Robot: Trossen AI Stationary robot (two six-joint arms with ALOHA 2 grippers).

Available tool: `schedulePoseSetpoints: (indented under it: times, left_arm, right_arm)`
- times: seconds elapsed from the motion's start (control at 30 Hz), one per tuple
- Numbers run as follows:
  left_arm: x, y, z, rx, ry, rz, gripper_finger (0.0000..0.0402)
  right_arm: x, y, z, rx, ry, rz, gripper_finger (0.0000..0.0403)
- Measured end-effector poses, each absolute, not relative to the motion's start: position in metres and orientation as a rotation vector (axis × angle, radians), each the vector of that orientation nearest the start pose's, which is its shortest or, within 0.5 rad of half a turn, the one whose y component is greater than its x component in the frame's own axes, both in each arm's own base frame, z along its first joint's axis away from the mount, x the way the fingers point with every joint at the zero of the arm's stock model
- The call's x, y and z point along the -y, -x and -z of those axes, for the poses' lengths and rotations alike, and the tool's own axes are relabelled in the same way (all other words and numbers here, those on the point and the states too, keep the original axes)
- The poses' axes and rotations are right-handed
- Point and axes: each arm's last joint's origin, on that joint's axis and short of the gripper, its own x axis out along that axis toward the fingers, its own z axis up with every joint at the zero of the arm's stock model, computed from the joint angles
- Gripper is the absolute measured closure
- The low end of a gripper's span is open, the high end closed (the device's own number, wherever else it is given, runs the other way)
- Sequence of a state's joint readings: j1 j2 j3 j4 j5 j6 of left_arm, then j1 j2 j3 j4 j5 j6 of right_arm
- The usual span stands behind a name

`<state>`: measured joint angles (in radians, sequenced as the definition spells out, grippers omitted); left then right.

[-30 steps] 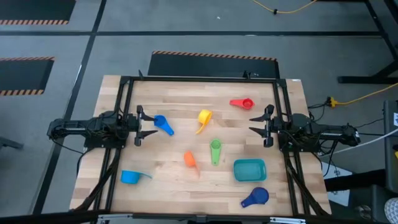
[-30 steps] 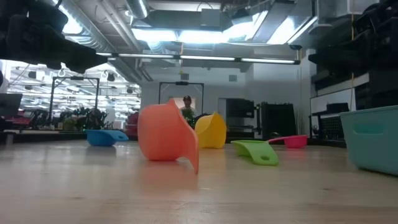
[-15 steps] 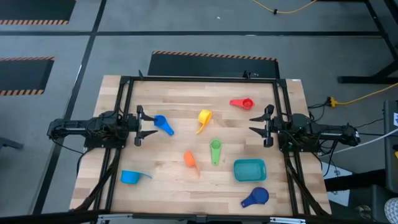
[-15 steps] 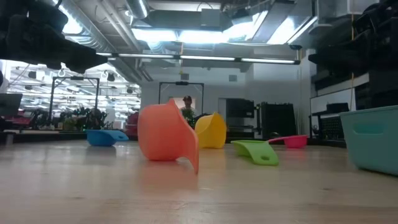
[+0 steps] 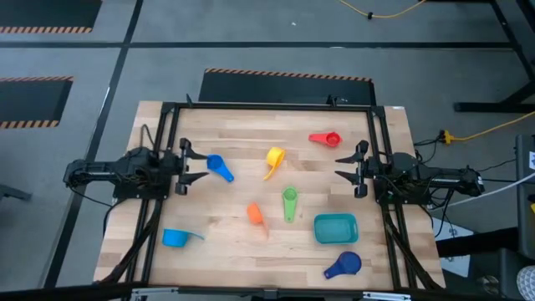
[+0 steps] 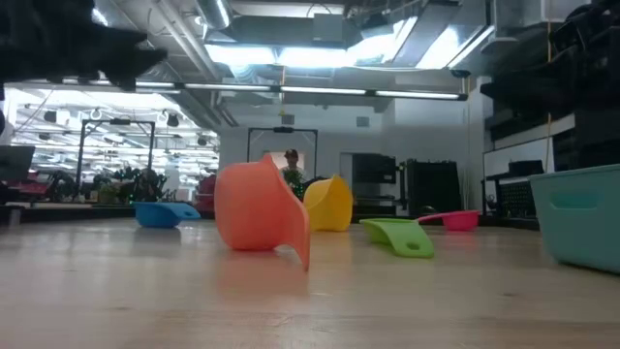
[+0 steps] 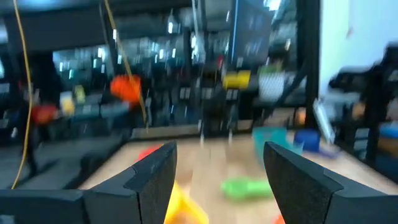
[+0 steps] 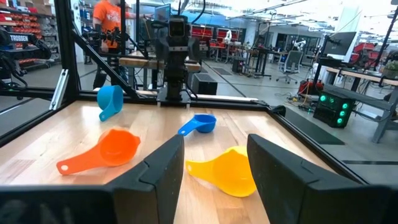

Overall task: Nest measuring cups in basket
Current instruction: Move the light blue measuring nest cup to the middle left of the table

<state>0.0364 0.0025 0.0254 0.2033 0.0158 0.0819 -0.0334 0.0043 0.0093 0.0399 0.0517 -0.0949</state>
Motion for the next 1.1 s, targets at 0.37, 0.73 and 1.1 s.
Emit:
schedulePoseSetpoints:
  times: [0.37, 0.73, 1.1]
  left_arm:
    - [-0.003, -0.089, -0.206, 0.382, -0.085, -0.032, 0.0167]
    - [-0.003, -0.095, -0.223, 0.202, 0.064, -0.012, 0.0167]
    - [-0.001, -0.107, -0.243, -0.401, 0.501, -0.029, 0.0167]
  right_arm:
    - [0.005, -0.097, -0.170, 0.041, 0.095, 0.088, 0.0221]
    - [0.005, -0.097, -0.170, 0.040, 0.113, 0.088, 0.0221]
    - [0.005, -0.097, -0.170, 0.040, 0.113, 0.088, 0.0221]
